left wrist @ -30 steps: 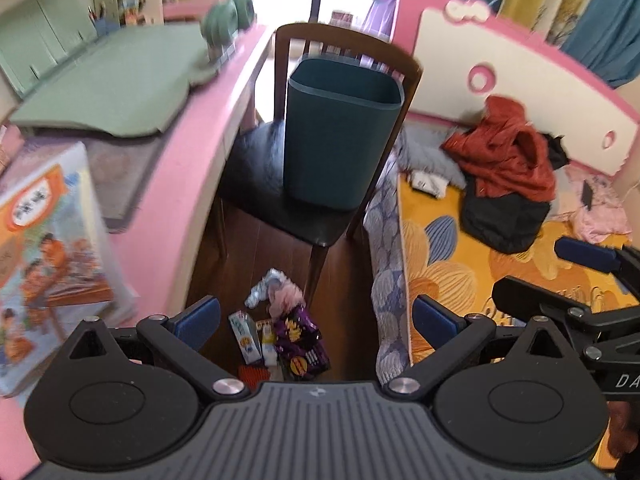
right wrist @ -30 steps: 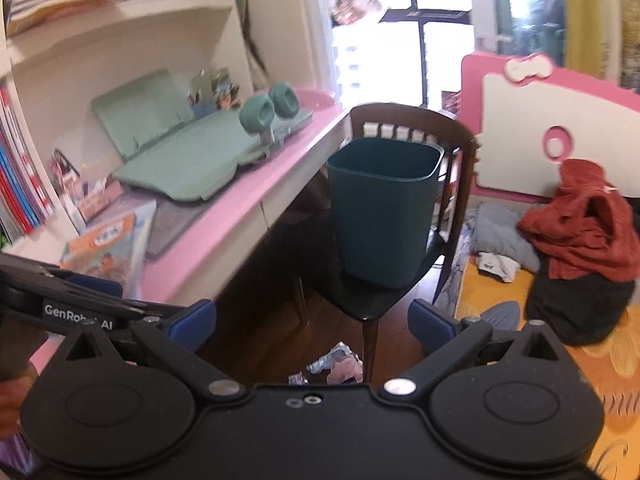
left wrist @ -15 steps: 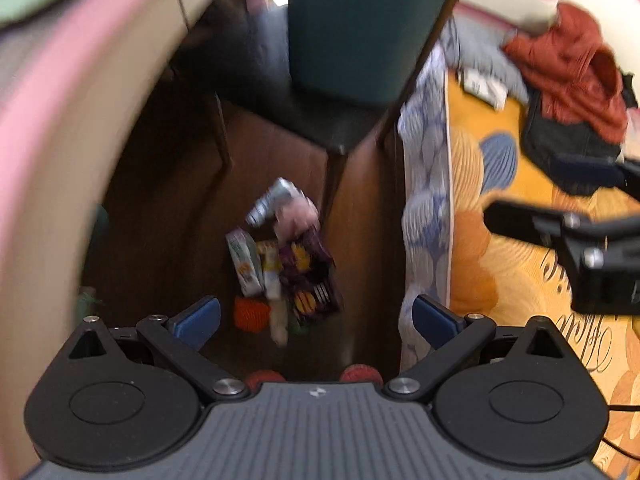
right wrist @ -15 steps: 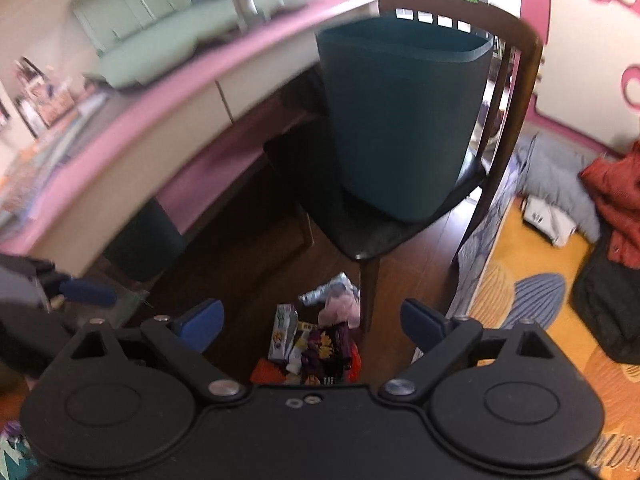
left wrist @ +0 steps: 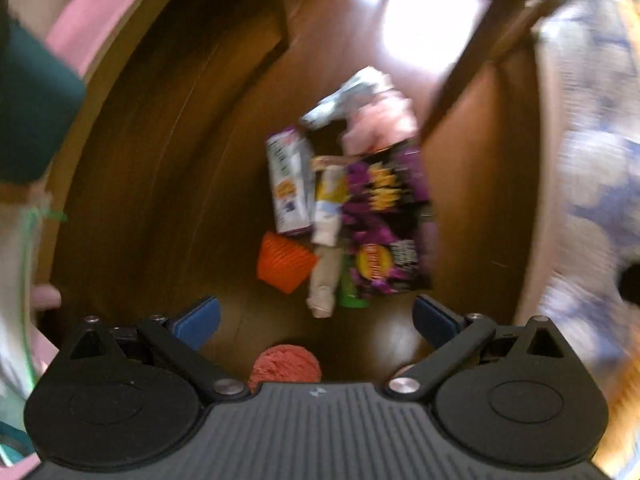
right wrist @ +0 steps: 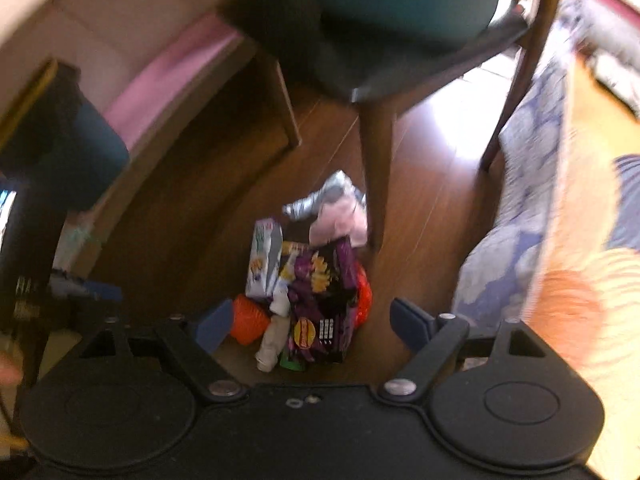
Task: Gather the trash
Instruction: 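Lower both tools to the trash pile on the floor, then grasp the orange mesh sleeve with left tool while right grasps purple chip bag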
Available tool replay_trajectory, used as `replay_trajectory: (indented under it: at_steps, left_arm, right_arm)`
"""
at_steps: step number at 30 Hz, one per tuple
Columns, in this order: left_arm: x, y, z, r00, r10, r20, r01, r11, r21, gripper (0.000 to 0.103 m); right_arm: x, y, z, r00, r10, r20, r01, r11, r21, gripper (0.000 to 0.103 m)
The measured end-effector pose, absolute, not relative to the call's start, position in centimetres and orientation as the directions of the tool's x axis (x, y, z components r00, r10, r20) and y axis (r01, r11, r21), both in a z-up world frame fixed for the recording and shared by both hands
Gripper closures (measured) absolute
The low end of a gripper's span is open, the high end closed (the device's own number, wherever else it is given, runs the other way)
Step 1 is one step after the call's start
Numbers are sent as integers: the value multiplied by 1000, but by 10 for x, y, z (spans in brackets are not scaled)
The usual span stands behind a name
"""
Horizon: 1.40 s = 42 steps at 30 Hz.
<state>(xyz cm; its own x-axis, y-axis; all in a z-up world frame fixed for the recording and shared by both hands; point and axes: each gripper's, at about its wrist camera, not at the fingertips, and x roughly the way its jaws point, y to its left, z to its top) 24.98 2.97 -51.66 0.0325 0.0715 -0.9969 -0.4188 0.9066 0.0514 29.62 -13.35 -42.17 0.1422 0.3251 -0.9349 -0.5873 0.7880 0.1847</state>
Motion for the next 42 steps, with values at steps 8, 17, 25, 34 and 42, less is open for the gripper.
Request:
replay_trajectory:
  at_steps: [8,17,25,34,42]
  left_arm:
    - [257,62,-664,-36,52,-998,-377,924,62,0]
    - [259,88,-801,-133,-11,-991,-252,968,23,0]
    - [253,100,-860,-182,17,-983,-137,990,42,0]
    - [255,113,-882,-196,-89,-977,-231,972,-42,6]
    - [245,127,-851,-187,-110,-976,-374,927,-33,73]
  right_arm:
    - [314,-110,-561,103,286,-953,-566,805,180,17]
    - [325,-101,-679,82,227,-970,-500,852,156,17]
    - [321,-85,-722,68,207,-976,-496,856,147,17]
    - [317,-78,-745,26,222,-975,-475,860,183,43]
    - [313,-82,-728,53,254,-966,-430,879,207,70]
